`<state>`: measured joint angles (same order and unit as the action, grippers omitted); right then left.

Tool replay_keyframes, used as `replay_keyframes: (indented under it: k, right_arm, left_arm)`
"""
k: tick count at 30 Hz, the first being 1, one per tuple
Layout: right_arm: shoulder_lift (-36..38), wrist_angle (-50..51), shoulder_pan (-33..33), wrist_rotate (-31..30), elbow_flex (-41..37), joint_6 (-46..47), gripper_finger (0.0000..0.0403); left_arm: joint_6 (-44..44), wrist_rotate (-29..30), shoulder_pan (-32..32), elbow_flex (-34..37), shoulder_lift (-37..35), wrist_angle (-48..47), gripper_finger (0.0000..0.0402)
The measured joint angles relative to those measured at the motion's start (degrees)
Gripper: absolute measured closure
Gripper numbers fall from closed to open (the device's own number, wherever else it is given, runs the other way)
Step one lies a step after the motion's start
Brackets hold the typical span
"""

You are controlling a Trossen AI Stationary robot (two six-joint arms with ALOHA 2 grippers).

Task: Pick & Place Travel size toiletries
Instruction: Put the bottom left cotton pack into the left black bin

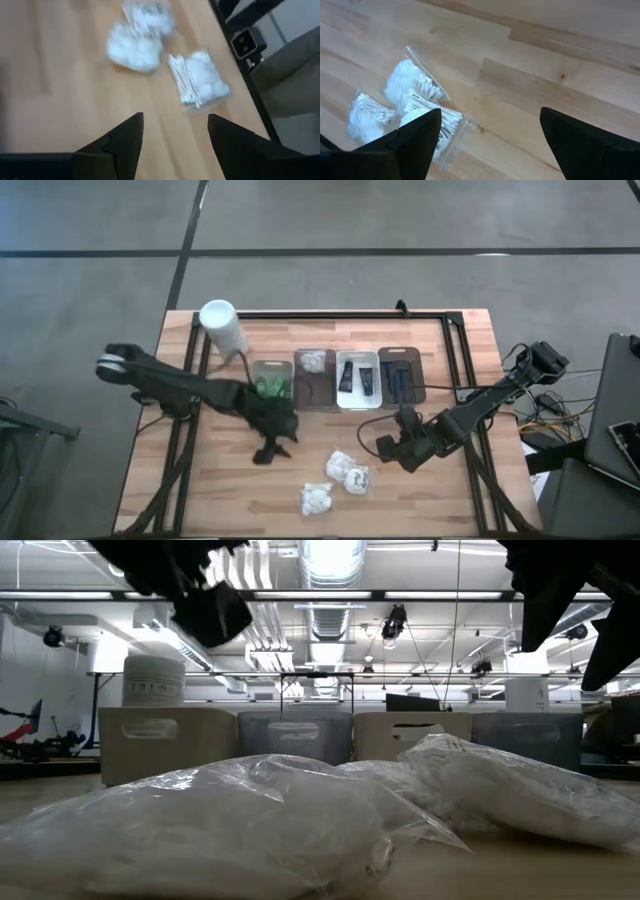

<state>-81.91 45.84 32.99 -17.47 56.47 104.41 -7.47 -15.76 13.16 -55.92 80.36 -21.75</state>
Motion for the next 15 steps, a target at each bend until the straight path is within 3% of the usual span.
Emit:
replay_keyframes:
  k: [2, 7, 15]
  right_arm:
    - [0.0, -0.2, 0.0, 0.0, 0.0, -0.7, 0.0064]
    - [0.0, -1.3, 0.0, 0.0, 0.0, -2.5, 0.0049]
    - [0.0, -1.7, 0.6, 0.0, 0.0, -3.1, 0.0048]
  left_arm:
    - [-3.4, -1.1, 1.8, 0.0, 3.7, 2.3, 0.0173]
    - [-7.9, -10.7, 2.5, 0.1, 10.7, 11.5, 0.0174]
    - [-10.9, -11.7, 3.7, -0.6, 19.8, 18.9, 0.0174]
